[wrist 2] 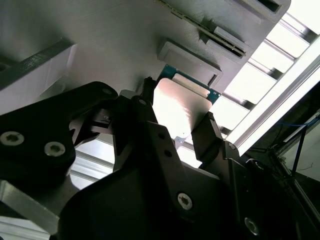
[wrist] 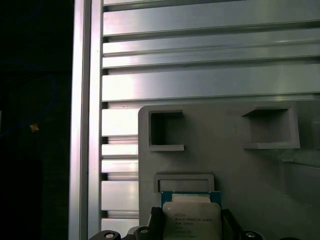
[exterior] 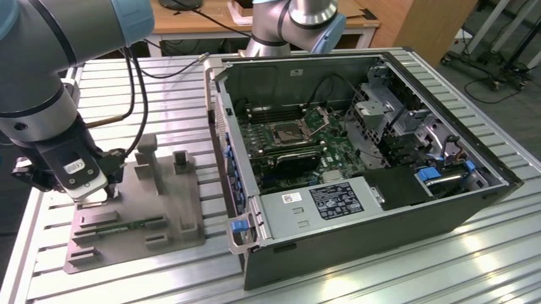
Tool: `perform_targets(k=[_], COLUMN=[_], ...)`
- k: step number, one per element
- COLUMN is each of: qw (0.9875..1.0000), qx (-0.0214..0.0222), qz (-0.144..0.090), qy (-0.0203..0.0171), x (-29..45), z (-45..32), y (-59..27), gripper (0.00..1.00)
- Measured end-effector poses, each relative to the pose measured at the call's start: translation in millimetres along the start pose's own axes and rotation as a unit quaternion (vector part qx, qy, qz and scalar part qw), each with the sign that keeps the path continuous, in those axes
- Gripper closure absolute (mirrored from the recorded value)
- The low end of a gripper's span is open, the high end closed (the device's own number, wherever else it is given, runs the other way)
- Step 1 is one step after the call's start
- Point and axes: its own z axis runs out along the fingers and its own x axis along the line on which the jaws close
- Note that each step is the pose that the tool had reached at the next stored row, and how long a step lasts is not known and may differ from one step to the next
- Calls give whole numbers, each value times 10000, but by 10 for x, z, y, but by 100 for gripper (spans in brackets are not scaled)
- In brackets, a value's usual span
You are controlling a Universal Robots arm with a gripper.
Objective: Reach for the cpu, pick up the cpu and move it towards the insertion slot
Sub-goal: 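Pick up the cpu and move it towards the insertion slot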
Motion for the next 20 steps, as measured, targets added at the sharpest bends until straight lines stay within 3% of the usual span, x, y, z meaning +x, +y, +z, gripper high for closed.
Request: perform_targets(k=[20], qw=[10000], qx=[0], qz=[0], qy=[0], x=[0], z=[-121], y=[8], gripper=[46])
